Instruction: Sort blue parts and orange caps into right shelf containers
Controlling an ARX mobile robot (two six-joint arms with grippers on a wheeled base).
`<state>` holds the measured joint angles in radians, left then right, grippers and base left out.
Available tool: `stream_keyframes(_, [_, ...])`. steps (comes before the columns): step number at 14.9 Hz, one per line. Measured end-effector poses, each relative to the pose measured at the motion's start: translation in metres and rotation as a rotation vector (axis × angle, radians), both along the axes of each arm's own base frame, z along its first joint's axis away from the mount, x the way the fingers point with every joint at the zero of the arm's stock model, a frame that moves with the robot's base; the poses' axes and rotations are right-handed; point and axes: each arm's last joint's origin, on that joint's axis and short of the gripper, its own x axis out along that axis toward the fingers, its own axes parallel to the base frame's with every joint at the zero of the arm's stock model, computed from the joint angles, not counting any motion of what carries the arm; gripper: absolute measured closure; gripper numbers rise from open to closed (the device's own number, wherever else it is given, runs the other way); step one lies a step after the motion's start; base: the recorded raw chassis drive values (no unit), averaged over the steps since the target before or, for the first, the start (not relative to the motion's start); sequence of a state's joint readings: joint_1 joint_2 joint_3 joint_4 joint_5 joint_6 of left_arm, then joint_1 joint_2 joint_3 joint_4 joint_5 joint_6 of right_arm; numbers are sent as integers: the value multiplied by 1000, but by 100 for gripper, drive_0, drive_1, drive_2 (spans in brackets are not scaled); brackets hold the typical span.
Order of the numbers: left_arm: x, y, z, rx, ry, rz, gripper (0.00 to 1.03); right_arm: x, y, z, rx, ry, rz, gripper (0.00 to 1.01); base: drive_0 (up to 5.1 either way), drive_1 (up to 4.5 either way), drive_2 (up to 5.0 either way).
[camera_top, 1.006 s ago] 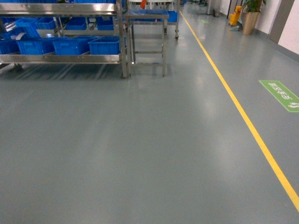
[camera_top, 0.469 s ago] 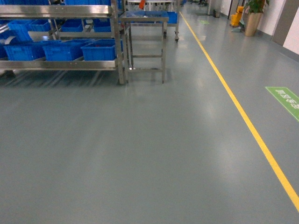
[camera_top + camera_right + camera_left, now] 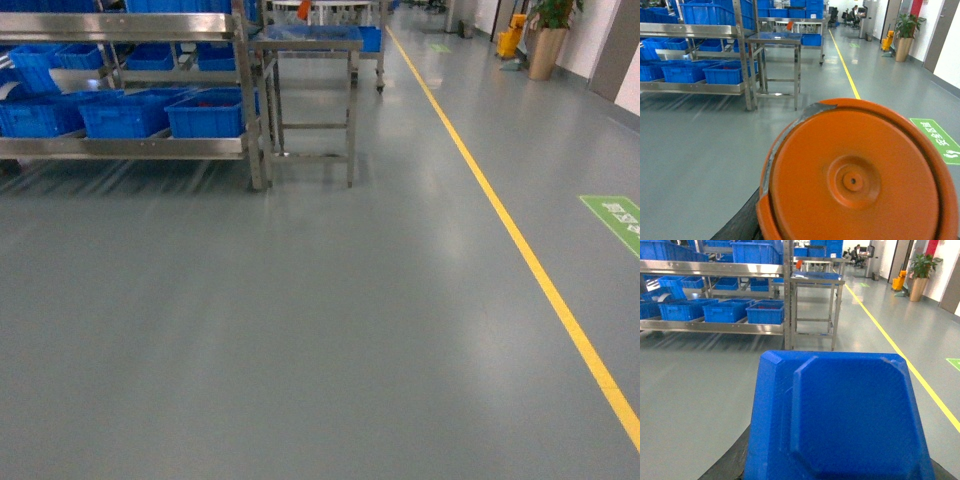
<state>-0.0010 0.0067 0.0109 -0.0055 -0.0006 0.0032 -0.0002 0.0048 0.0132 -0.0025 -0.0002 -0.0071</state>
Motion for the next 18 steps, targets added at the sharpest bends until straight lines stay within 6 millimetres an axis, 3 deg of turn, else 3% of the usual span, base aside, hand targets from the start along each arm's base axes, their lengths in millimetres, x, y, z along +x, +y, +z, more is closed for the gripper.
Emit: stream_keyframes(18, [0, 0, 0, 0, -1, 0, 60, 0, 0, 0, 0, 2, 0, 57, 4, 413, -405])
